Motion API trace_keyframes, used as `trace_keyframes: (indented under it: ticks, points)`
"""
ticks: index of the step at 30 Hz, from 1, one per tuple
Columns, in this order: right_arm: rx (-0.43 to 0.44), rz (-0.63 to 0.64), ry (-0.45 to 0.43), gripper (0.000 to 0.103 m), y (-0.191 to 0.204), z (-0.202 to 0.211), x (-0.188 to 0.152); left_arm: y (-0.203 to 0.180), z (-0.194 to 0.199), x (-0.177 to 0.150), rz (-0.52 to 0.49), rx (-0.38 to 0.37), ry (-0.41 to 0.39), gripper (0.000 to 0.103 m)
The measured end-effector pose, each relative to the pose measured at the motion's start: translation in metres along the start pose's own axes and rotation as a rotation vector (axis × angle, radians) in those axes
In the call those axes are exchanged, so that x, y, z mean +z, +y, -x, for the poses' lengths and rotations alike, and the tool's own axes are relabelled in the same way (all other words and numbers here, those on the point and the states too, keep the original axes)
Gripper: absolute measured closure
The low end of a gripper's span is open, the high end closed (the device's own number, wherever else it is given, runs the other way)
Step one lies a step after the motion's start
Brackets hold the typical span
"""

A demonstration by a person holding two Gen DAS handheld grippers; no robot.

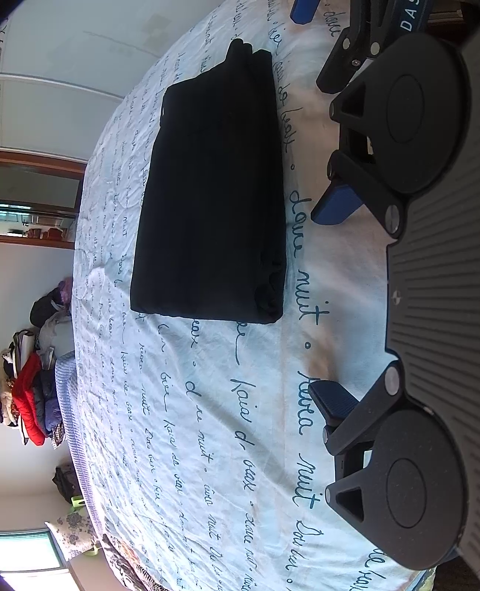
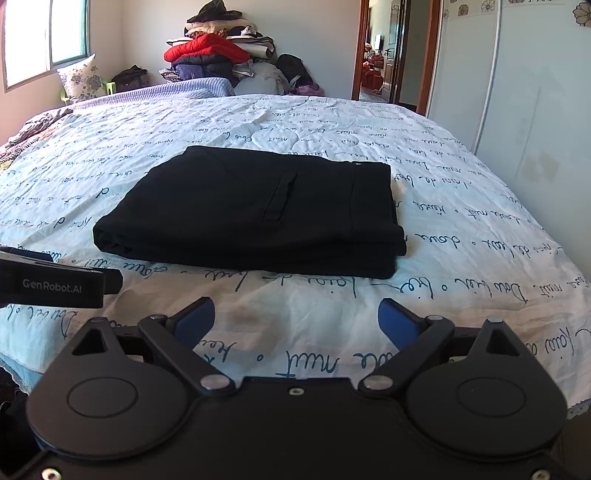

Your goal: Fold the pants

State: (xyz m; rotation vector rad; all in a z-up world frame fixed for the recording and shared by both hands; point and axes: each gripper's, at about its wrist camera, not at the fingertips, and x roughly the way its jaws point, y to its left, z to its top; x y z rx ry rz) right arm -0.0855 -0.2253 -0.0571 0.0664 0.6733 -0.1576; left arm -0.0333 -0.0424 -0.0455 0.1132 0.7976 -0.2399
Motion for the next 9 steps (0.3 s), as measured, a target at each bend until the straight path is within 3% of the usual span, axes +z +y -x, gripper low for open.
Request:
trace_keyframes:
  ticks: [9]
  points:
    - [-0.005,0.026,-0.024,0.007,0.004,0.001,0.004,0.011,0.012,0.005,0.006,0.047,-0.102,0.009]
